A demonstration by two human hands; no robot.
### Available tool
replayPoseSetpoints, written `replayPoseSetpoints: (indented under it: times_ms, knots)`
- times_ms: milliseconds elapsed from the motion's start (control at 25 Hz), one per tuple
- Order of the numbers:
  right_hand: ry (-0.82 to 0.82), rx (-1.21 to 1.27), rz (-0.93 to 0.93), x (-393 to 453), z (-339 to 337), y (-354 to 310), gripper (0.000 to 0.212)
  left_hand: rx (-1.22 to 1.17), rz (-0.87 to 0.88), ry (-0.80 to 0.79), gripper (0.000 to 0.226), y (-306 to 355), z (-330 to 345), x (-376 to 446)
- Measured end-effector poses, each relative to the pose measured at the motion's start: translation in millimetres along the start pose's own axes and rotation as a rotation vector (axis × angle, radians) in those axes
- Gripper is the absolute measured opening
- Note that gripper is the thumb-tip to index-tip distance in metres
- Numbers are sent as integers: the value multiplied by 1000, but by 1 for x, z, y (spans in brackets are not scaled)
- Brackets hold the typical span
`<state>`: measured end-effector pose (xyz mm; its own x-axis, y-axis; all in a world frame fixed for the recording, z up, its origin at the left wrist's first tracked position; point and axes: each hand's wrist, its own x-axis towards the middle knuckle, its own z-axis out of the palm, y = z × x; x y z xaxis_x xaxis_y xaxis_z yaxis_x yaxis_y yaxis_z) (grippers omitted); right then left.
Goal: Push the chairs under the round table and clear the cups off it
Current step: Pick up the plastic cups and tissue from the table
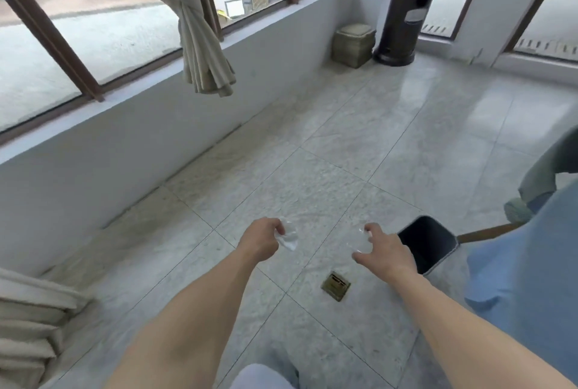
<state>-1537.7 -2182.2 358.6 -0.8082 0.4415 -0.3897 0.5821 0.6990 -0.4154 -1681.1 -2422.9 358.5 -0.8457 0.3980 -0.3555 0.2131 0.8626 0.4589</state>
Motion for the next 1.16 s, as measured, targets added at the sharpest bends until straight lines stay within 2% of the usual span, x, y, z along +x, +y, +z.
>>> replayPoseSetpoints:
  times_ms: [280, 560, 800, 1160]
  knots:
    - [71, 86, 149, 91, -38, 12, 74, 55, 174, -105, 44, 49, -4, 152]
    - [201, 216, 350, 192, -83, -5, 76, 87, 298, -220, 46, 98, -39, 309]
    - [261, 249, 447, 248, -112, -11, 71, 132, 403, -287, 42, 146, -50, 387]
    - [258, 249, 531, 346, -161, 41, 73, 175, 483, -335, 39, 238, -38, 497]
